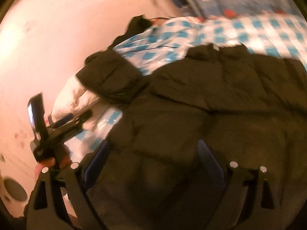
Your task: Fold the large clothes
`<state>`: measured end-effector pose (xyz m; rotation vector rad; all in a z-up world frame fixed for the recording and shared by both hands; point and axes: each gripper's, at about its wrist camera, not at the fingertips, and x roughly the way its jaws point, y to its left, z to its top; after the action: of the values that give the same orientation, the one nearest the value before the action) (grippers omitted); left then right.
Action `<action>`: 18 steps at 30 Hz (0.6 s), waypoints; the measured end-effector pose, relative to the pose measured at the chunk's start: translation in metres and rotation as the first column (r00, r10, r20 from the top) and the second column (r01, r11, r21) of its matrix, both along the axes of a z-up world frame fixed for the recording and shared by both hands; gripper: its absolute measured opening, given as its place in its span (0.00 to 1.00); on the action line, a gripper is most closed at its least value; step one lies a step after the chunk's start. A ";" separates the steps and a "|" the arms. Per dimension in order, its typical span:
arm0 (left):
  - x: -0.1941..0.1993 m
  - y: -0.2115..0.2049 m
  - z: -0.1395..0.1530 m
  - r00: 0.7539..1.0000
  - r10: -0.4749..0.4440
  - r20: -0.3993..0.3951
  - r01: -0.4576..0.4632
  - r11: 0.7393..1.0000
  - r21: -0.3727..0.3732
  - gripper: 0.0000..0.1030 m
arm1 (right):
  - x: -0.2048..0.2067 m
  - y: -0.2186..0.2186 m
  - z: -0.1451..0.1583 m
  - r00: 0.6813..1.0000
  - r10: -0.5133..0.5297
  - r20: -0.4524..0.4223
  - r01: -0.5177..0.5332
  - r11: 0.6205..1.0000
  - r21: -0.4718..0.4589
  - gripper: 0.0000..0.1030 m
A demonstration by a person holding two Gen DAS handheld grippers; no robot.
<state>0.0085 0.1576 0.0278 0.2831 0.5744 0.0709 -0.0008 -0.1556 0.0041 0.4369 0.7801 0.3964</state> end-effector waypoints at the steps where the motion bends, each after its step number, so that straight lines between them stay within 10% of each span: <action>1: -0.002 -0.012 -0.001 0.997 -0.065 0.035 0.060 0.988 0.140 0.92 | -0.004 -0.009 -0.011 0.999 -0.045 -0.023 0.045 0.999 0.011 0.86; 3: -0.003 -0.031 -0.005 0.988 -0.139 0.063 0.104 0.914 0.392 0.92 | -0.004 -0.022 -0.024 0.991 -0.113 -0.067 0.115 0.993 0.023 0.86; 5: -0.005 -0.050 -0.016 0.965 -0.258 0.052 0.155 0.717 0.679 0.92 | -0.003 -0.032 -0.025 0.989 -0.129 -0.076 0.135 0.988 0.079 0.86; 7: -0.007 -0.059 -0.020 0.920 -0.389 -0.044 0.261 0.526 0.809 0.92 | -0.005 -0.037 -0.020 0.989 -0.134 -0.056 0.139 0.984 0.111 0.86; 10: 0.006 -0.065 -0.020 0.861 -0.469 -0.197 0.398 0.380 0.835 0.92 | -0.004 -0.040 -0.019 0.990 -0.132 -0.051 0.138 0.983 0.123 0.86; 14: 0.026 -0.072 -0.029 0.790 -0.507 -0.345 0.518 0.252 0.817 0.92 | -0.001 -0.053 -0.030 0.984 -0.152 -0.096 0.168 0.966 0.197 0.87; 18: 0.050 -0.076 -0.039 0.731 -0.506 -0.459 0.630 0.242 0.738 0.92 | 0.000 -0.070 -0.041 0.973 -0.180 -0.144 0.215 0.935 0.282 0.86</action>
<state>0.0583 0.0814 -0.0109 1.5462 0.4805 -0.4141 -0.0007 -0.2255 -0.0371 0.8196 0.7830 0.3009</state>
